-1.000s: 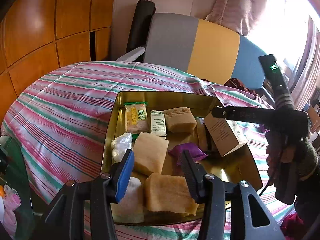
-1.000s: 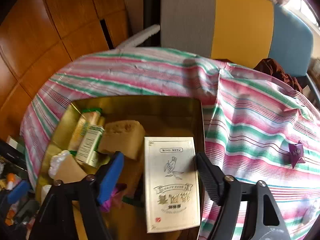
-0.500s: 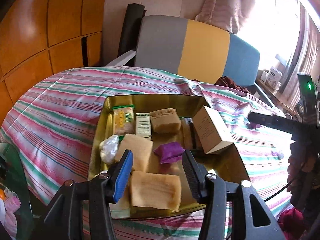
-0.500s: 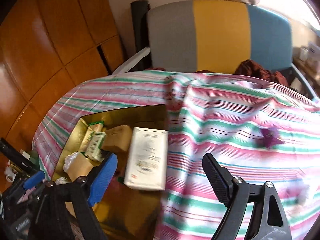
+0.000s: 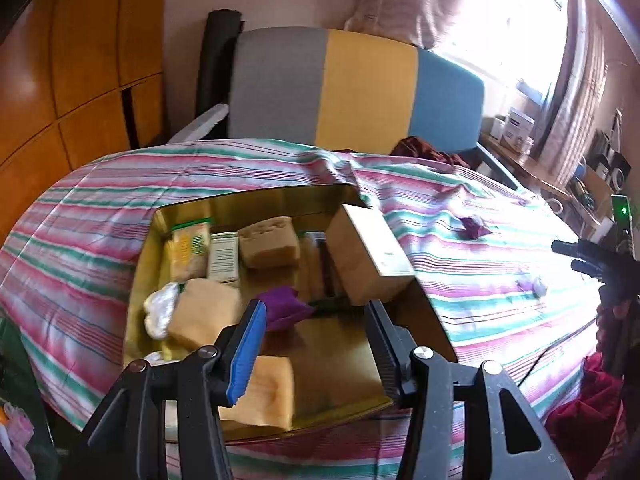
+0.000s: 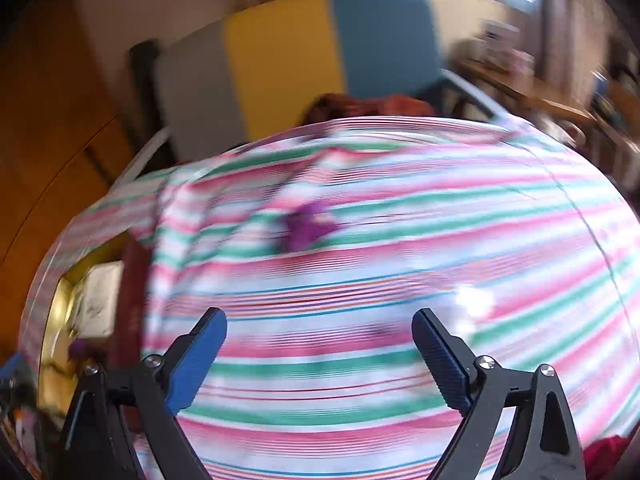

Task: Organize objects
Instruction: 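Move both grippers back toward the purple packet and plastic bag, then grasp the small purple packet with the left gripper while the right gripper approaches the plastic bag, then drop the purple packet into the tray with the left gripper while the right grasps the plastic bag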

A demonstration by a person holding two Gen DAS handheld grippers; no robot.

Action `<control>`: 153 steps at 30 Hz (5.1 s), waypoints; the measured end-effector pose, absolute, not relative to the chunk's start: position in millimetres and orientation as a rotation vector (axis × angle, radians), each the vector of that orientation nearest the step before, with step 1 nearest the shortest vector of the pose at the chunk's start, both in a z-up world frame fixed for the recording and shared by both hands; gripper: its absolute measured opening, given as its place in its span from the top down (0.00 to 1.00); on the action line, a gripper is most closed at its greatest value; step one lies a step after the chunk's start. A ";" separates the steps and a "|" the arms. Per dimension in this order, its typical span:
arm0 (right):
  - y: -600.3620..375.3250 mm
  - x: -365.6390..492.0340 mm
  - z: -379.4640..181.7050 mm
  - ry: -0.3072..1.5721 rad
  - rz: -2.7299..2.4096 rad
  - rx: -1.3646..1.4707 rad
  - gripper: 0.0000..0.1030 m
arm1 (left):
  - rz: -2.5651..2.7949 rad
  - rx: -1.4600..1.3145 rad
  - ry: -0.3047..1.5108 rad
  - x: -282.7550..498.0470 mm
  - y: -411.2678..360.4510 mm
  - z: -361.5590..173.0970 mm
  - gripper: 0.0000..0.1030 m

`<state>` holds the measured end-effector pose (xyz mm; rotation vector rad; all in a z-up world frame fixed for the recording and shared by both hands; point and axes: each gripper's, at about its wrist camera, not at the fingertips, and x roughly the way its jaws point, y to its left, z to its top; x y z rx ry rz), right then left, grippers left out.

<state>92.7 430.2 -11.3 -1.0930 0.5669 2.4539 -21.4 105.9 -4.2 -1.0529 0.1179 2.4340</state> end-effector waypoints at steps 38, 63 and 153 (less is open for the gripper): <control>528.2 128.3 -71.5 1.246 2.204 -1.087 0.00 | 1.846 -1.088 0.620 -98.2 457.2 -67.5 0.32; 525.5 119.8 -72.4 1.119 2.201 -1.175 0.00 | 1.953 -1.126 0.514 -60.3 420.6 -106.6 0.65; 482.6 57.9 -97.6 0.377 2.186 -1.422 0.34 | 2.309 -0.827 0.208 9.9 200.5 15.0 0.66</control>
